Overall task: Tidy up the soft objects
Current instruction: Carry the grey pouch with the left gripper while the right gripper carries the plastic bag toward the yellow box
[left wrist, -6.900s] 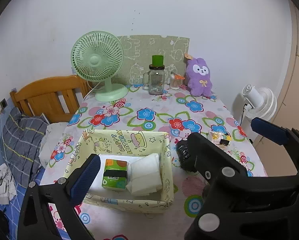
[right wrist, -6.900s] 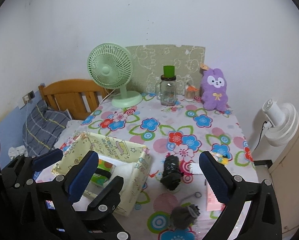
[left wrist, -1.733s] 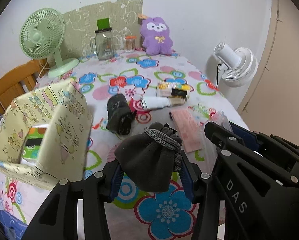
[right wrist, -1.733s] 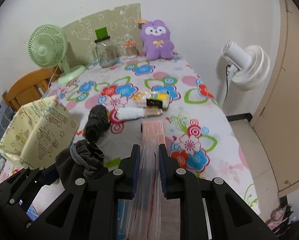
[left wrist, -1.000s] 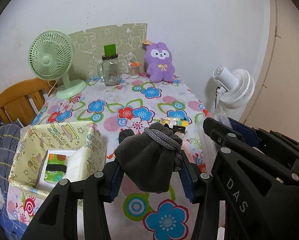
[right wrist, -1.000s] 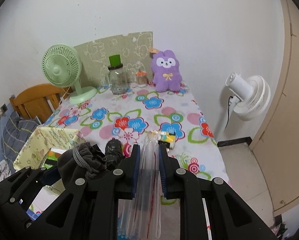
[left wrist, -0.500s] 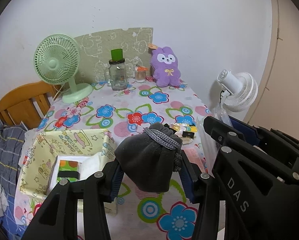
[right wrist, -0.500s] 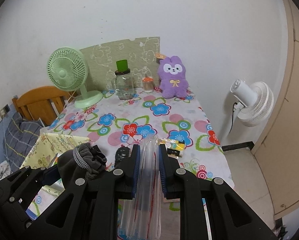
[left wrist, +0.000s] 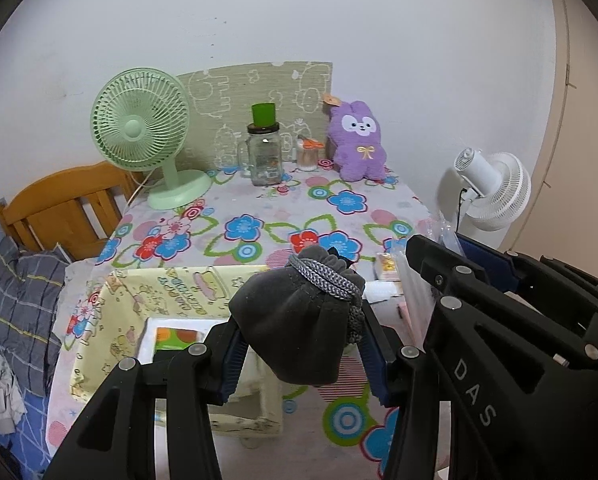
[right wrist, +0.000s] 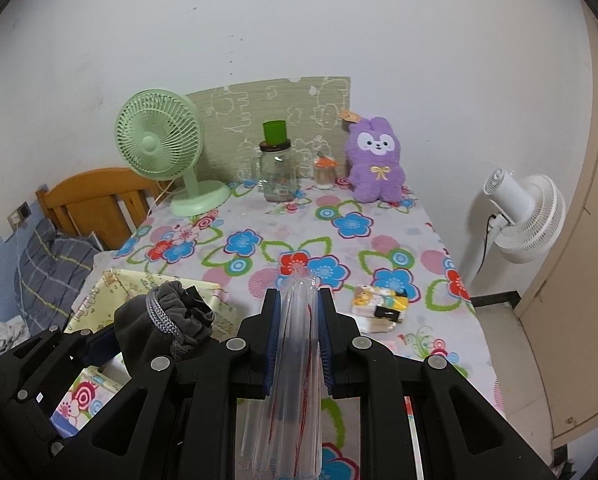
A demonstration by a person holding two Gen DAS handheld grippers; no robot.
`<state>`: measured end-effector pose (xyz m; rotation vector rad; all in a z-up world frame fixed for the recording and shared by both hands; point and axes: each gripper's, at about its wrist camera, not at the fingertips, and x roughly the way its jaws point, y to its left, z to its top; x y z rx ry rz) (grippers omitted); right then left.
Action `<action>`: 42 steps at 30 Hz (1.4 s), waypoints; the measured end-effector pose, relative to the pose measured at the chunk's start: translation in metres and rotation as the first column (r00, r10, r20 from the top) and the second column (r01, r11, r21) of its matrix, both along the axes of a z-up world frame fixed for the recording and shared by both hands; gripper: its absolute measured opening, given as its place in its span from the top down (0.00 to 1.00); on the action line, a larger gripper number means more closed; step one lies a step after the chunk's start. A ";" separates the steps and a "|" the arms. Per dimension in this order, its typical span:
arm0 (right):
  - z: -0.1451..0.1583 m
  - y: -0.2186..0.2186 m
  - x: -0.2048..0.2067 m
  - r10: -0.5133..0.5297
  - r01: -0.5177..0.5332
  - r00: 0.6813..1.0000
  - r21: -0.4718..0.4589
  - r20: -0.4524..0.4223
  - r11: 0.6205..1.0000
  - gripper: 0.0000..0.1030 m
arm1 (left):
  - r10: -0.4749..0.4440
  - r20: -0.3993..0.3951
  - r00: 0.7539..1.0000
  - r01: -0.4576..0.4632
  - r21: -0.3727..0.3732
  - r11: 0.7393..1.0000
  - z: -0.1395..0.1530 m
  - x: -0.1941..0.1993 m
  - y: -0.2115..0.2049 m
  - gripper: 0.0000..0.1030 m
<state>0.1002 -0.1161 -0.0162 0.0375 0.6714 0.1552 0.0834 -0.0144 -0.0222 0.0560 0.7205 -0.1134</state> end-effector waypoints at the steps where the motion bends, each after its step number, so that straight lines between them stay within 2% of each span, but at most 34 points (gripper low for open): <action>1: 0.000 0.003 0.000 0.004 -0.004 1.000 -0.001 0.001 1.000 0.80 | 0.004 0.001 1.000 -0.004 -0.001 1.000 0.000 0.000 0.004 0.50; 23: -0.005 0.081 0.016 0.094 -0.094 0.996 -0.008 -0.002 0.996 0.80 | 0.058 0.009 0.998 -0.058 0.010 0.998 -0.005 0.011 0.078 0.50; 42: -0.028 0.143 0.044 0.194 -0.196 0.979 -0.013 -0.061 0.981 0.80 | 0.144 -0.063 0.988 -0.142 0.038 0.989 -0.039 0.027 0.133 0.48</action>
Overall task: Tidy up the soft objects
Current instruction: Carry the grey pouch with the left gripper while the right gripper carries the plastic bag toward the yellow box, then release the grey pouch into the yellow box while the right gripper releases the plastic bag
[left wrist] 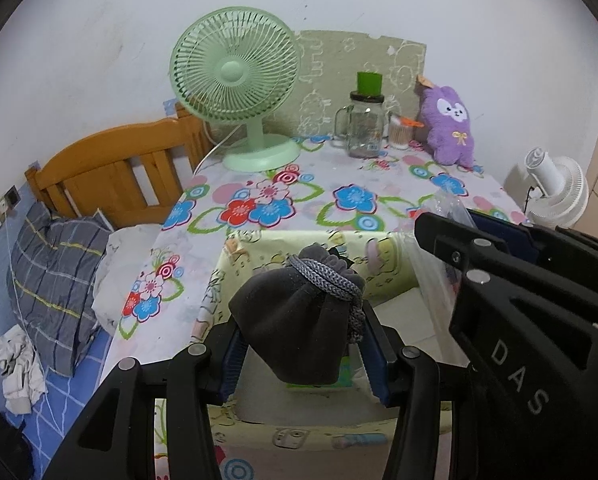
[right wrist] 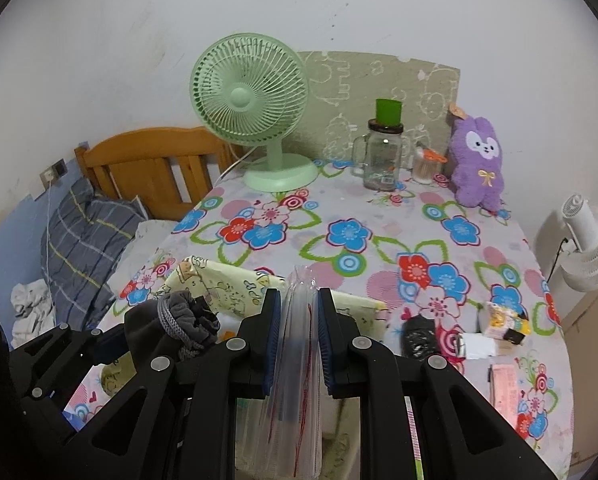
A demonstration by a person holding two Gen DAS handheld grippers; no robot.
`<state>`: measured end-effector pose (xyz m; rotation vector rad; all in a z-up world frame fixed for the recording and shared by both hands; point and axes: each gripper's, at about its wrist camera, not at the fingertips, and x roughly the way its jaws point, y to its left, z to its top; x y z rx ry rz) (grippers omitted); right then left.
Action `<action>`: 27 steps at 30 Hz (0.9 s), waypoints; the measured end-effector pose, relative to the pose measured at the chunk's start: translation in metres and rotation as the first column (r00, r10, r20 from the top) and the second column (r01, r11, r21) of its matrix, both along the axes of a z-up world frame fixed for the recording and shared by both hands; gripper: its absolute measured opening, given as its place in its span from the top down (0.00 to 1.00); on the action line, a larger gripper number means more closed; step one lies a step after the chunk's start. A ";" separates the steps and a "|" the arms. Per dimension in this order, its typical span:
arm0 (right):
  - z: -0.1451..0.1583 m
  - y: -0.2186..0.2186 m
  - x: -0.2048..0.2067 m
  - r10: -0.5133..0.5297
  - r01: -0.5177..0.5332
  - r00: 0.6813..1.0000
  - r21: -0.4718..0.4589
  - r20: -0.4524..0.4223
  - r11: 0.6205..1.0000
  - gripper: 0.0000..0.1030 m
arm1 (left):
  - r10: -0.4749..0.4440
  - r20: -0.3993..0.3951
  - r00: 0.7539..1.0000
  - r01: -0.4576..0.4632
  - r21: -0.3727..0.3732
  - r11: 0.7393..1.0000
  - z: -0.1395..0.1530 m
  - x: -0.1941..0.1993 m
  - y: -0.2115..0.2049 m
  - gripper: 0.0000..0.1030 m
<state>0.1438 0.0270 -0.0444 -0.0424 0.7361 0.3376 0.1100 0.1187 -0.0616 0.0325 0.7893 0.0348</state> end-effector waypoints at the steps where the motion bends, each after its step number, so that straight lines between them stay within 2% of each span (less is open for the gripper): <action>1: -0.002 0.002 0.002 0.003 -0.003 1.000 0.000 -0.005 1.000 0.80 | 0.002 -0.004 1.000 -0.002 0.003 1.000 -0.002 0.001 0.002 0.48; 5: -0.009 0.010 0.009 0.020 -0.020 0.999 0.002 -0.027 1.000 0.80 | 0.014 -0.026 1.000 -0.014 0.010 1.000 -0.008 0.005 0.008 0.47; 9: -0.016 0.020 0.015 0.047 -0.047 0.998 0.003 -0.042 0.999 0.80 | 0.043 -0.057 0.997 -0.043 -0.013 0.999 -0.015 0.008 0.017 0.46; 11: -0.019 0.025 0.018 0.059 -0.058 0.997 0.007 -0.049 0.998 0.80 | 0.048 -0.057 0.997 -0.049 -0.017 0.999 -0.015 0.007 0.020 0.41; 13: -0.022 0.029 0.021 0.073 -0.072 0.996 0.007 -0.058 0.997 0.80 | 0.046 -0.058 0.997 -0.047 -0.024 0.999 -0.015 0.006 0.021 0.29; 20: -0.030 0.039 0.029 0.119 -0.118 0.990 0.028 -0.070 0.993 0.80 | 0.048 -0.051 0.998 -0.049 -0.023 0.999 -0.015 0.010 0.023 0.21; 23: -0.032 0.043 0.031 0.137 -0.136 0.988 0.022 -0.074 0.990 0.73 | 0.050 -0.051 0.997 -0.051 -0.019 0.999 -0.016 0.012 0.023 0.19; 27: -0.035 0.045 0.032 0.153 -0.153 0.984 0.005 -0.087 0.988 0.55 | 0.055 -0.059 0.997 -0.057 -0.022 0.998 -0.018 0.014 0.024 0.16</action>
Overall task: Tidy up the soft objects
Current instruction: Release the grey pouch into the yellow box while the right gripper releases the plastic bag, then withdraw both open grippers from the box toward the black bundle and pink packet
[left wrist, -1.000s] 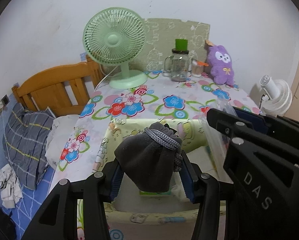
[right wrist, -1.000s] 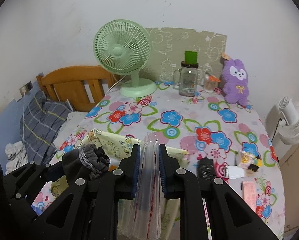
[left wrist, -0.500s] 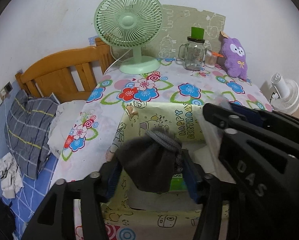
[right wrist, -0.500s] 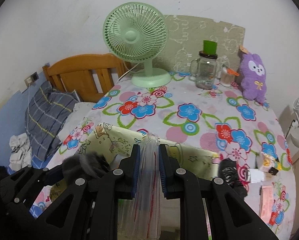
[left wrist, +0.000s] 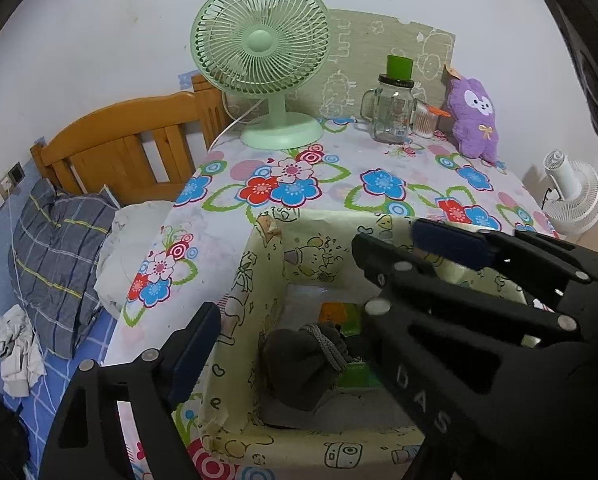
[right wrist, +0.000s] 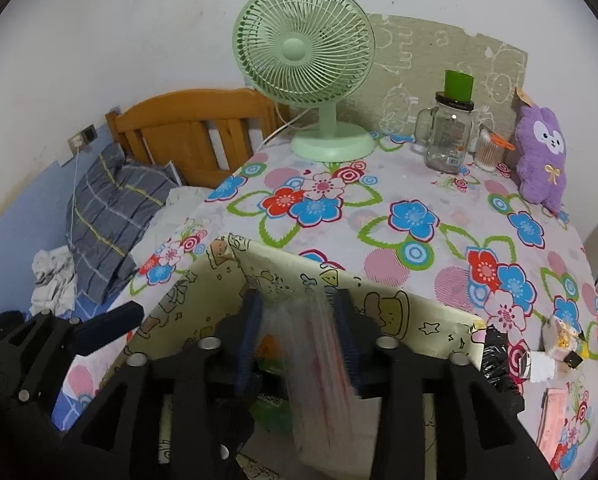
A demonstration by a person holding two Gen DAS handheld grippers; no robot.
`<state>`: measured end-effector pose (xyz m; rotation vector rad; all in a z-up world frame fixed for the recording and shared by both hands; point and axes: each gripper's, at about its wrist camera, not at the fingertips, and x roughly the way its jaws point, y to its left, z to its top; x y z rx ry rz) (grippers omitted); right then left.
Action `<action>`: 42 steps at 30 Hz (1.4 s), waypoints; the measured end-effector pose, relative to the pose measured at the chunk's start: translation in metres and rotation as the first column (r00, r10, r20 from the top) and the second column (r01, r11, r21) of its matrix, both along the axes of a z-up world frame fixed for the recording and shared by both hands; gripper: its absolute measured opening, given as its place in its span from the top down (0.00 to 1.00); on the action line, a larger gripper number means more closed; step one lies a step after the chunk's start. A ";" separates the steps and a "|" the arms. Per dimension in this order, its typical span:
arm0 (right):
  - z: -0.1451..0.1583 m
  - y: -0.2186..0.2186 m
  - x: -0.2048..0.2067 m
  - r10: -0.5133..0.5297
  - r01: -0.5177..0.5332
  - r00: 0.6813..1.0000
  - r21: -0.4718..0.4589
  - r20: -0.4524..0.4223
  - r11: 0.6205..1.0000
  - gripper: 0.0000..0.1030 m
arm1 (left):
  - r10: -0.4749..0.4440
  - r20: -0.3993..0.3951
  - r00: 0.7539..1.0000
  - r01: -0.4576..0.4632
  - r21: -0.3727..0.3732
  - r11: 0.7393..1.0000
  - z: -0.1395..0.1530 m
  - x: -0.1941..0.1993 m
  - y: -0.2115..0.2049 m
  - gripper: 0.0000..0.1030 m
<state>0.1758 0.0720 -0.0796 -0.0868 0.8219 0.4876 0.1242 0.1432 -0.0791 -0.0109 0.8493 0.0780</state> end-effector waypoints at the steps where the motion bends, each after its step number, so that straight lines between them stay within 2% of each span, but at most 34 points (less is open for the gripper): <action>1: 0.000 0.000 0.000 -0.001 0.001 1.000 -0.006 0.006 1.000 0.50 | 0.003 -0.001 1.000 -0.003 0.000 1.000 0.000 0.001 0.000 0.16; 2: 0.000 0.000 -0.001 0.000 0.000 1.000 -0.014 0.015 1.000 0.47 | 0.004 -0.003 1.000 -0.004 -0.001 1.000 0.000 0.001 0.001 0.16; 4: 0.001 -0.001 -0.003 0.002 -0.001 1.000 -0.022 0.026 1.000 0.36 | 0.007 -0.004 1.000 -0.007 -0.005 1.000 0.000 0.002 0.001 0.15; 7: 0.004 -0.007 -0.005 -0.007 0.008 0.999 -0.021 0.040 1.000 0.28 | 0.009 -0.006 1.000 -0.009 -0.015 1.000 0.000 0.002 -0.001 0.12; 15: 0.017 -0.026 -0.013 -0.032 0.033 0.998 -0.015 0.058 0.999 0.17 | 0.008 0.021 1.000 -0.008 -0.009 1.000 0.012 -0.004 -0.014 0.09; 25: 0.039 -0.052 -0.029 -0.068 0.068 0.991 0.003 0.118 0.998 0.11 | 0.014 0.070 0.997 -0.014 -0.001 1.000 0.029 -0.016 -0.034 0.05; 42: 0.068 -0.099 -0.060 -0.122 0.116 0.979 0.049 0.164 0.992 0.10 | -0.014 0.125 0.992 0.013 0.011 1.000 0.054 -0.041 -0.075 0.04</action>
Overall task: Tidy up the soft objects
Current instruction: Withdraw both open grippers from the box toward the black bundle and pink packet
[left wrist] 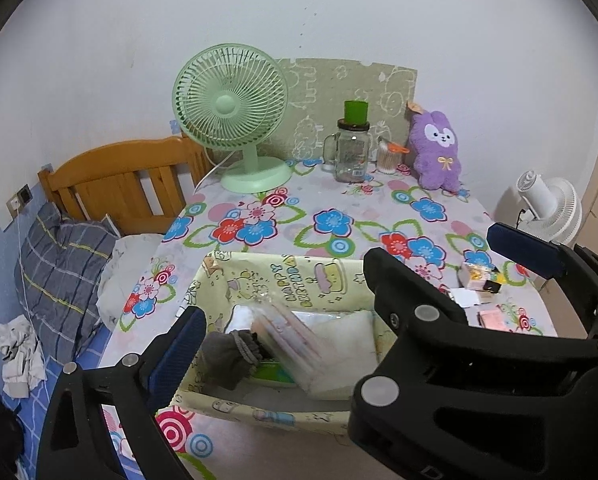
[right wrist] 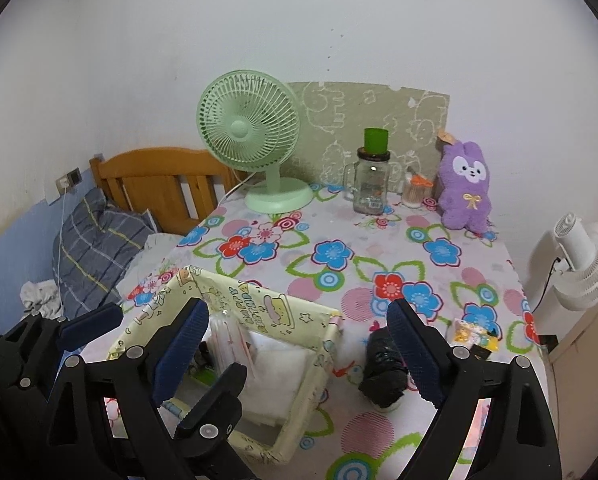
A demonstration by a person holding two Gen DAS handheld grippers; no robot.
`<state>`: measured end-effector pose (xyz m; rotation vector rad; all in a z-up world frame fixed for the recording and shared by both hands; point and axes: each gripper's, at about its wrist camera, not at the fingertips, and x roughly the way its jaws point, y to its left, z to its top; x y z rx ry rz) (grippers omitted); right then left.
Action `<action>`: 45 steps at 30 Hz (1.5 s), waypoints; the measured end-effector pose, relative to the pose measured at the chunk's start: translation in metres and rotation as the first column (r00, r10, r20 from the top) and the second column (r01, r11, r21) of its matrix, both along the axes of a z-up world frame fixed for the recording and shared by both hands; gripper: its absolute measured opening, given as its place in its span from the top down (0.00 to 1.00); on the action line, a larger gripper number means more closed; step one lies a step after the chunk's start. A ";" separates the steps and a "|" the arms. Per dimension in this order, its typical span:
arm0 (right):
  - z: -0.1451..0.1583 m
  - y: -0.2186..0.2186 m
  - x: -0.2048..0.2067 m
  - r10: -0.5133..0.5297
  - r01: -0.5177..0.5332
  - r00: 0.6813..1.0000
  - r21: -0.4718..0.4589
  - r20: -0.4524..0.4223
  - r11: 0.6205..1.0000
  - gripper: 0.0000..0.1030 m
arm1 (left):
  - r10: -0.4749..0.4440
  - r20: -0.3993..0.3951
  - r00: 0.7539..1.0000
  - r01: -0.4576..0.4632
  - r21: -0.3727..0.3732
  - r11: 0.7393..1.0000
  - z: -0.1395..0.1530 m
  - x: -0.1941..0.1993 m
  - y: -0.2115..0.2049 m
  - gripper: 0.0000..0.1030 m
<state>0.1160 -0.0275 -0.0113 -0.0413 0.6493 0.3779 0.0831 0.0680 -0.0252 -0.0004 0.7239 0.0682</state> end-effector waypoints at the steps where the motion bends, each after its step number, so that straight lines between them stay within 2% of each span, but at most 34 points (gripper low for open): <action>1: 0.001 -0.003 -0.002 -0.002 0.002 1.000 0.001 0.002 1.000 0.10 | -0.002 0.004 1.000 0.002 0.001 1.000 0.002 -0.002 -0.003 0.04; 20: 0.019 -0.059 -0.024 -0.064 0.064 0.997 0.012 0.037 0.998 0.10 | -0.037 0.046 0.998 0.037 0.011 0.999 0.018 -0.021 -0.053 0.00; 35: 0.007 -0.115 -0.035 -0.171 0.171 0.984 0.017 0.057 0.985 0.10 | -0.118 0.040 0.992 0.118 -0.014 0.993 0.007 -0.019 -0.104 0.00; 45: -0.009 -0.146 -0.032 -0.224 0.224 0.974 0.007 0.028 0.975 0.10 | -0.163 0.031 0.986 0.165 -0.049 0.985 -0.008 -0.013 -0.133 0.00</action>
